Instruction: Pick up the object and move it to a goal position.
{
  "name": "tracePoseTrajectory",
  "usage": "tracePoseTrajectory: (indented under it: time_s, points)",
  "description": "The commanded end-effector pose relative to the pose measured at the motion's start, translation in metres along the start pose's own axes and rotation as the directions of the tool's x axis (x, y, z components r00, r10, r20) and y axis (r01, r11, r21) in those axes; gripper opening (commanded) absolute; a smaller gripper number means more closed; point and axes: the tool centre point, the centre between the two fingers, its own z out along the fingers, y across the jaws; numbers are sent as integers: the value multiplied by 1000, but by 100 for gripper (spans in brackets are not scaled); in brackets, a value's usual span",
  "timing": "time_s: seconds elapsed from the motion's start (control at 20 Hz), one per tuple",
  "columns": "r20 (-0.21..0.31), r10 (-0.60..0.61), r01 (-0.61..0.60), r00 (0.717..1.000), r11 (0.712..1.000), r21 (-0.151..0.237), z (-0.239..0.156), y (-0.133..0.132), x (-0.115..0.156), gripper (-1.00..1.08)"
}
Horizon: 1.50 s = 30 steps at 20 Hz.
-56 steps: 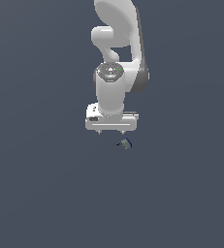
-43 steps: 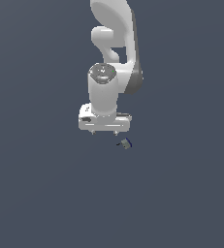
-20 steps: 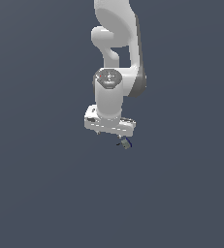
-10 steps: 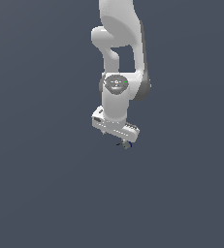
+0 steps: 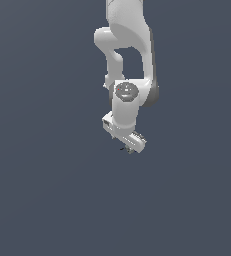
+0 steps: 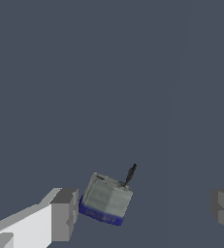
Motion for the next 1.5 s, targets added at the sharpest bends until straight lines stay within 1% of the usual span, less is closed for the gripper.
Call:
tracePoseTrajectory:
  time_s: [0.0, 0.2, 0.4, 0.7, 1.05, 1.45]
  points:
    - [-1, 64, -64, 998, 998, 2, 5, -3, -4, 100]
    - [-1, 162, -162, 987, 987, 4, 13, -9, -11, 100]
    - [-2, 251, -251, 968, 968, 7, 20, -13, -17, 100]
    - [-3, 345, -345, 939, 939, 9, 27, -17, -23, 100]
    - [-4, 398, -398, 917, 917, 11, 31, -20, -27, 100]
    - [-4, 399, -399, 917, 917, 11, 37, -20, -28, 100]
